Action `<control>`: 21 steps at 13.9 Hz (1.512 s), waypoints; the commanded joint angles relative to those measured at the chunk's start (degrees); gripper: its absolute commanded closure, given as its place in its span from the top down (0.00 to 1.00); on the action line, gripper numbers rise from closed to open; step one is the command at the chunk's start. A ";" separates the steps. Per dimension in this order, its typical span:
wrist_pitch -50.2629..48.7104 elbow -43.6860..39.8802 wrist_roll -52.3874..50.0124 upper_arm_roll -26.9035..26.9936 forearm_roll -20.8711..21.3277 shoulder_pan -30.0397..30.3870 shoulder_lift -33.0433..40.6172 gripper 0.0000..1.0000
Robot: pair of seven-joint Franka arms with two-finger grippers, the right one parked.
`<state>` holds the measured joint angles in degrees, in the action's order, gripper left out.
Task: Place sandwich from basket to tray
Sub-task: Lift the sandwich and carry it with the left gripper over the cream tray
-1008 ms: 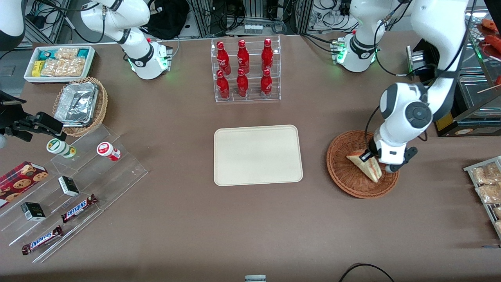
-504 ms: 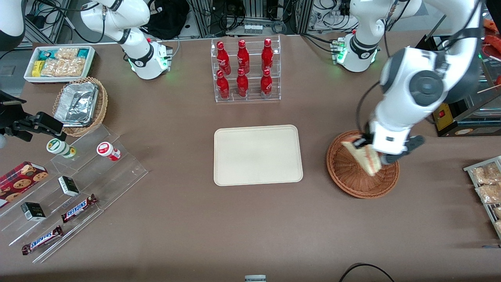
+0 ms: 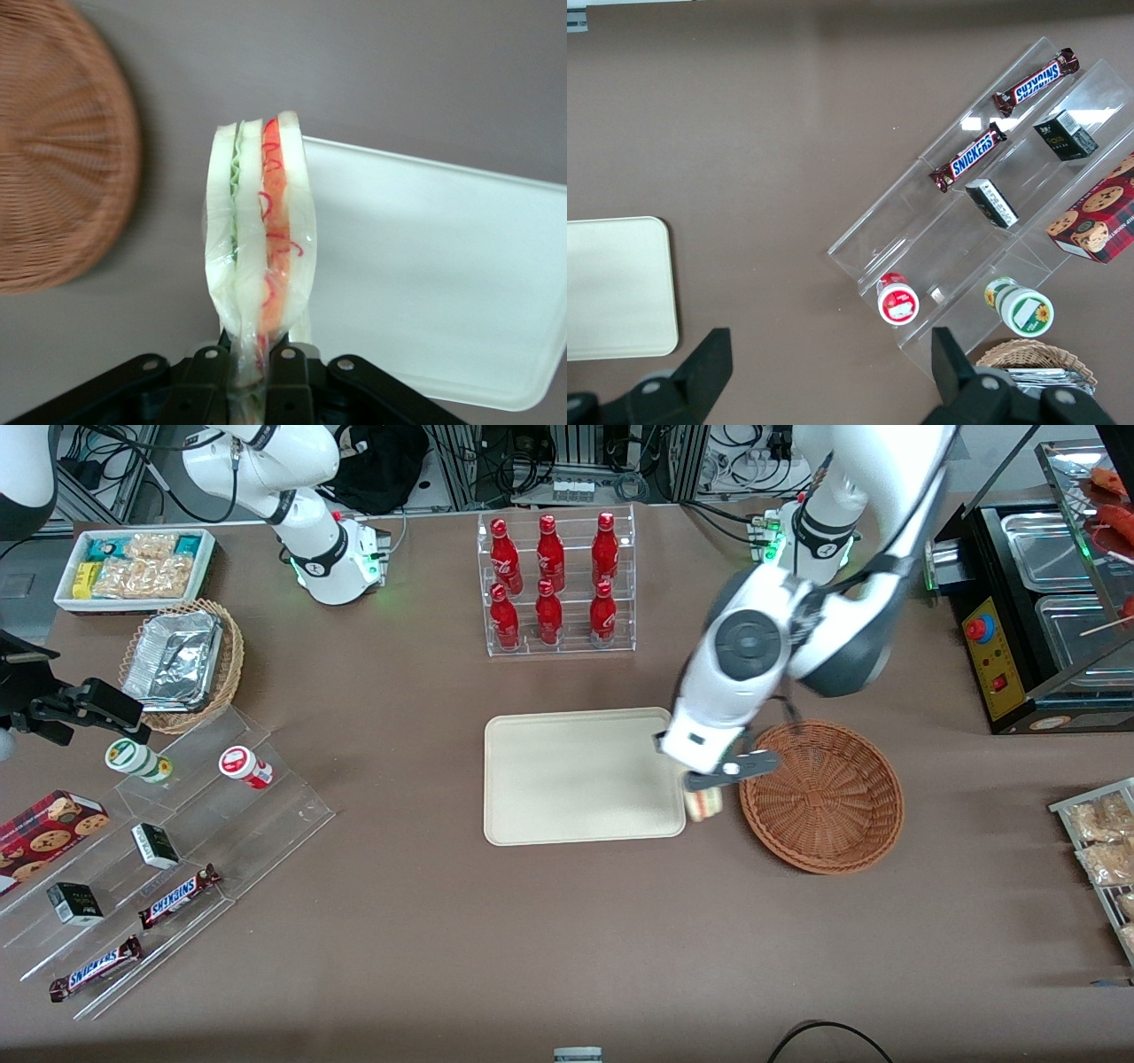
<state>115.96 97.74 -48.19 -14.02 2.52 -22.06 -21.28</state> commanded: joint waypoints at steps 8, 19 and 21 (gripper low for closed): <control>12.37 -5.02 0.38 0.66 0.73 -11.24 -13.96 0.13; 14.56 -4.76 -0.32 0.66 3.19 -12.92 -17.04 0.89; 14.13 -4.15 -0.50 0.75 3.28 -12.83 -16.25 1.00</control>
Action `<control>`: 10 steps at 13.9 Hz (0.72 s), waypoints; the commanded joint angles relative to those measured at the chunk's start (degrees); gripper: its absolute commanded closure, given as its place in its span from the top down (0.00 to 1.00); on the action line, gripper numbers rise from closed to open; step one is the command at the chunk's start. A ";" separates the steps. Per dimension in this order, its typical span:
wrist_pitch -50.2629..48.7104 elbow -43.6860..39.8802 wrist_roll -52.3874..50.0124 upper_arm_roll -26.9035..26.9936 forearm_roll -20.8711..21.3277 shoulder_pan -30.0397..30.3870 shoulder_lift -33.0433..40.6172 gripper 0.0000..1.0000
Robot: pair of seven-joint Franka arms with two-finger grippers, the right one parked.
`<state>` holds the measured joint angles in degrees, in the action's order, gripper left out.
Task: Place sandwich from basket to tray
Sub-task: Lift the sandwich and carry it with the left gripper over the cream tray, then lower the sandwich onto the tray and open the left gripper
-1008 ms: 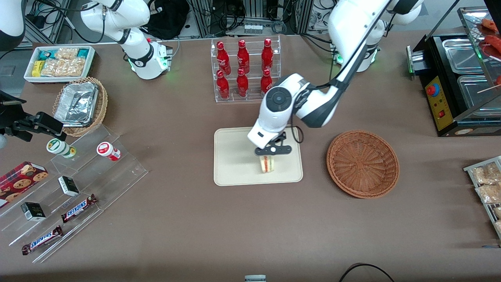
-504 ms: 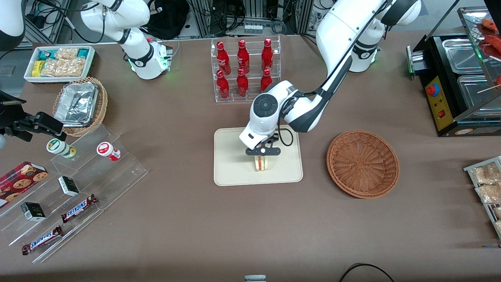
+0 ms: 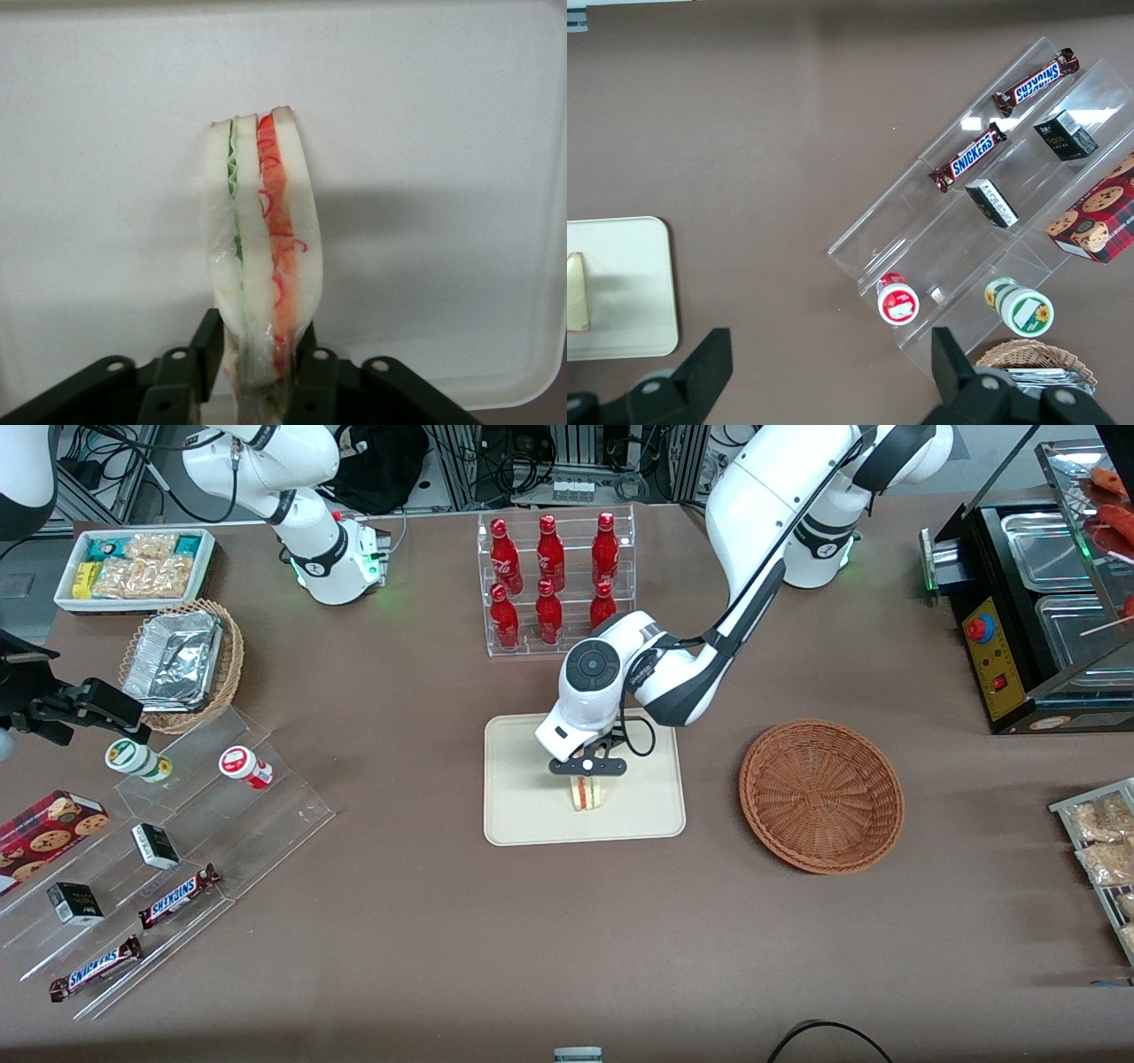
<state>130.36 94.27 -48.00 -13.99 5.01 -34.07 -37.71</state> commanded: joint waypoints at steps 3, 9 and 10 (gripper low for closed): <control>-3.33 -0.14 -1.73 1.15 0.70 -0.39 4.03 1.00; -16.35 0.83 -5.35 1.68 0.00 6.37 18.88 1.00; -18.02 1.00 -5.35 1.77 -0.09 7.77 21.16 1.00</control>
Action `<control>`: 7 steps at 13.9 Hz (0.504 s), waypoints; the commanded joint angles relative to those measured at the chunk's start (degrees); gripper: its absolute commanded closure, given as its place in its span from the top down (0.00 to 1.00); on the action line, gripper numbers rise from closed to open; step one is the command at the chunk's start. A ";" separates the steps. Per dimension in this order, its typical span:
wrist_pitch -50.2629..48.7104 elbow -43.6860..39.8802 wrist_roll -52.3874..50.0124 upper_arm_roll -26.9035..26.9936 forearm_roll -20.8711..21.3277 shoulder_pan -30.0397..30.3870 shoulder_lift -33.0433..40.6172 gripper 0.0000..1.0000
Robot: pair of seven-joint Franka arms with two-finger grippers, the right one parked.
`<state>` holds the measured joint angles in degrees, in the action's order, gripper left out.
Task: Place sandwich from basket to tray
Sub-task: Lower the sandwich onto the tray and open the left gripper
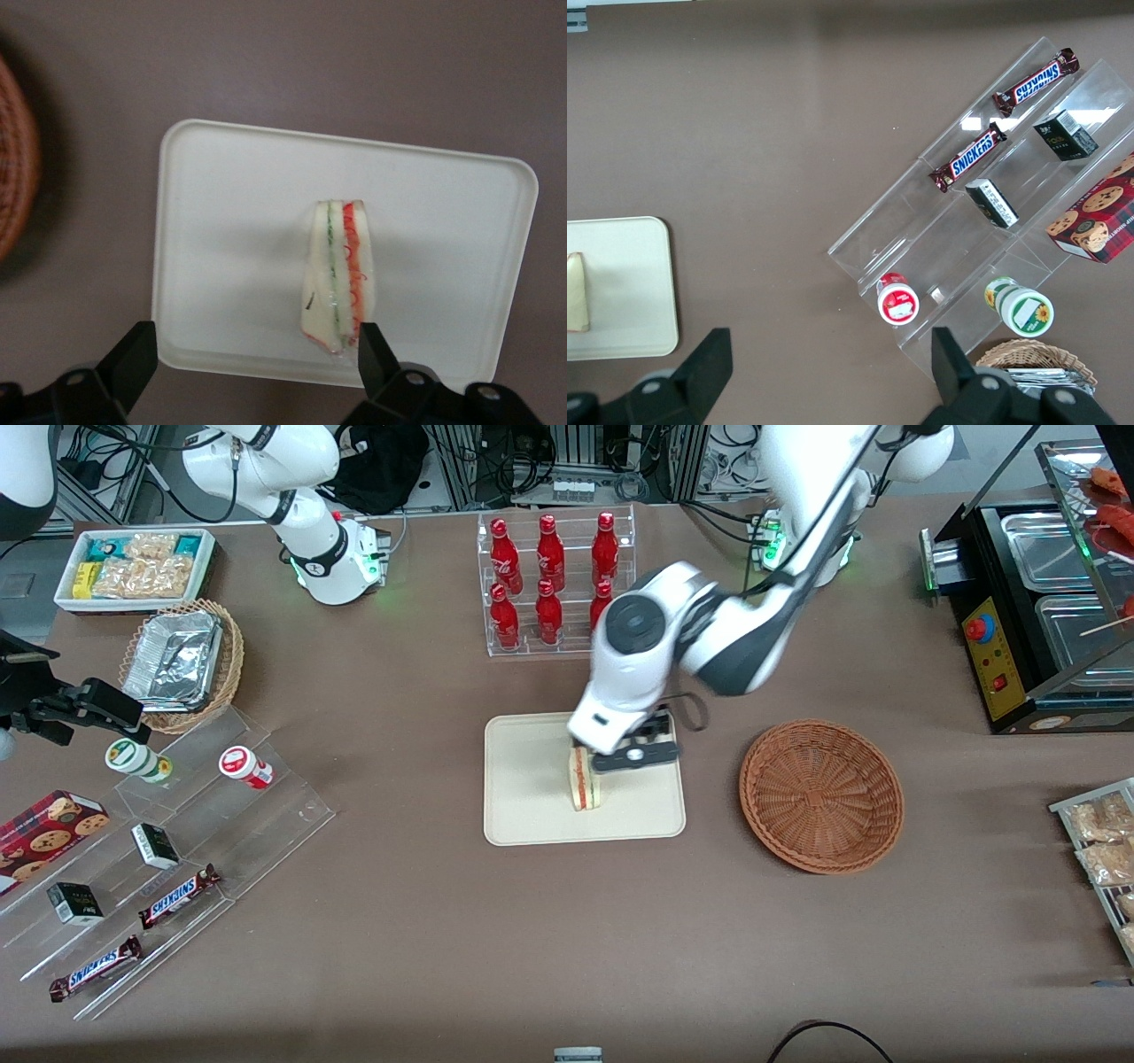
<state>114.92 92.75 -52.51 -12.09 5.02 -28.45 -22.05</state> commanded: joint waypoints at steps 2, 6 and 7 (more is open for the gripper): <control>-8.45 2.70 0.12 -0.13 -0.10 6.54 10.33 1.00; -22.00 2.70 19.14 -0.13 -4.04 18.22 18.60 1.00; -24.03 2.70 22.85 -0.13 -4.14 20.78 19.75 1.00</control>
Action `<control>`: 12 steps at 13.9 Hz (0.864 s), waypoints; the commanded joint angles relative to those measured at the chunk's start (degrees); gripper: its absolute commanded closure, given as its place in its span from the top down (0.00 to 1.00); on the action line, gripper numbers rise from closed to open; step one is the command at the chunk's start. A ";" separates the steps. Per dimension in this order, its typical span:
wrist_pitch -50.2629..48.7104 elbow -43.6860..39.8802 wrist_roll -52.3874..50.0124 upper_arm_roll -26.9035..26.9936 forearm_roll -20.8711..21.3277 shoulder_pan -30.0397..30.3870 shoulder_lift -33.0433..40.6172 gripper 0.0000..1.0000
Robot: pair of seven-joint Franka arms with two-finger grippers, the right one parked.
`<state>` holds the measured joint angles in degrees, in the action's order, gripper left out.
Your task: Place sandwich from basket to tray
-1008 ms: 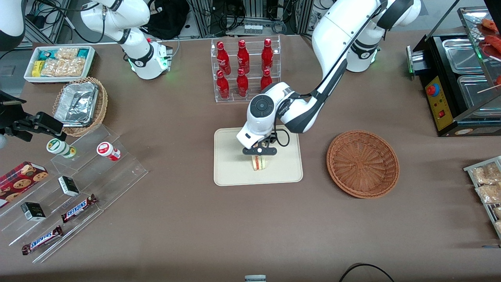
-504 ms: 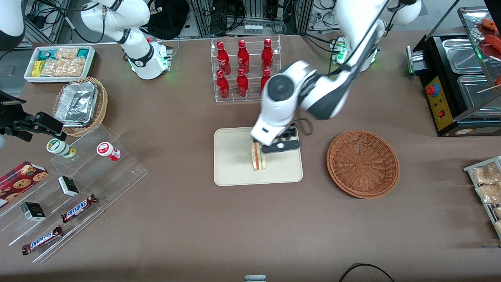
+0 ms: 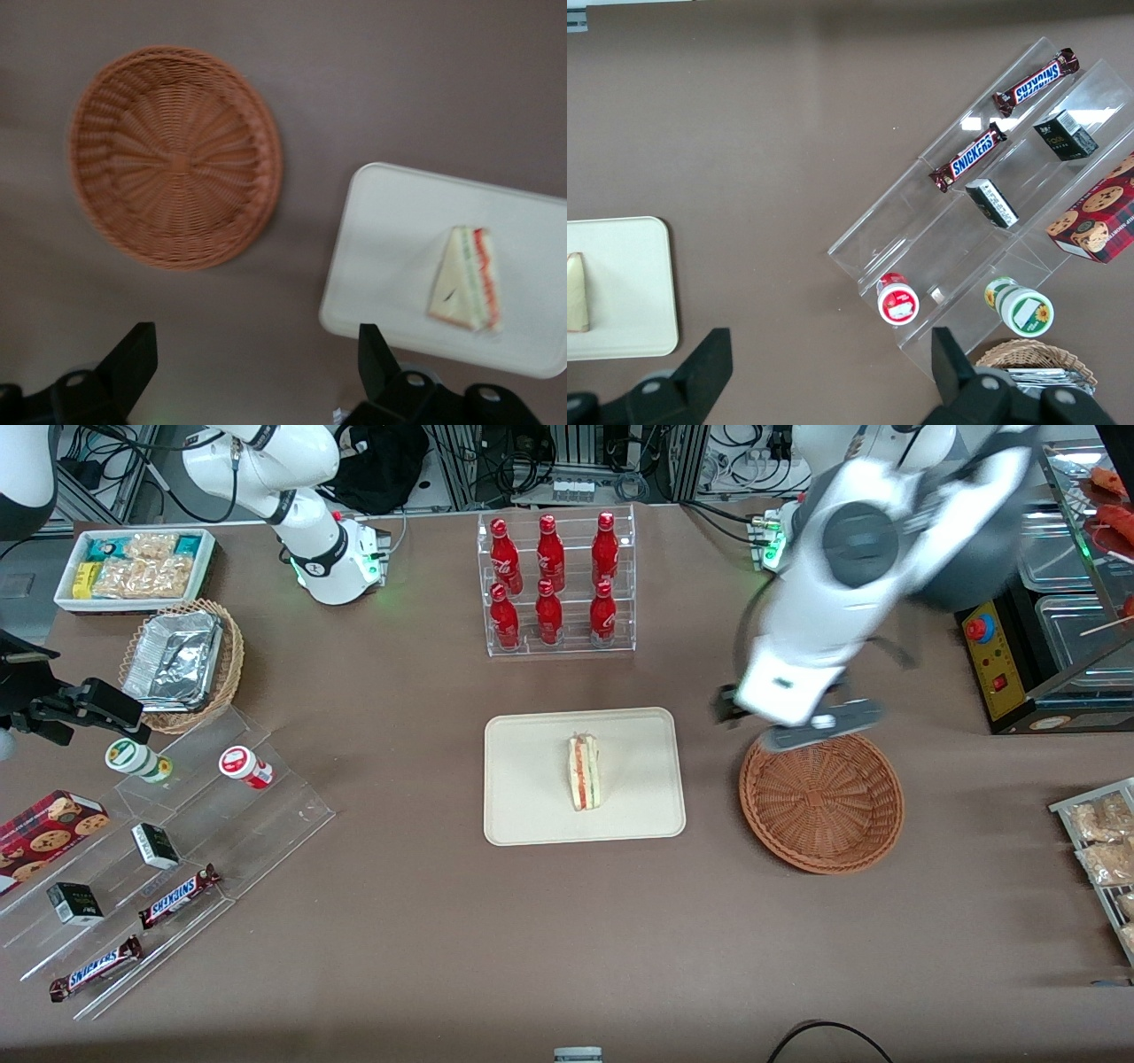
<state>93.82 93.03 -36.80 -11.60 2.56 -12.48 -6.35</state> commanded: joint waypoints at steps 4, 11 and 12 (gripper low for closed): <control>-5.75 5.05 16.38 -0.35 -1.33 11.05 8.18 1.00; -8.38 2.86 21.67 3.41 -0.54 14.77 9.52 1.00; -9.00 1.99 23.85 4.38 -0.80 14.77 9.34 1.00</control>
<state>86.70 95.86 -16.44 -9.09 1.91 1.85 2.15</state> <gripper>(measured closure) 0.000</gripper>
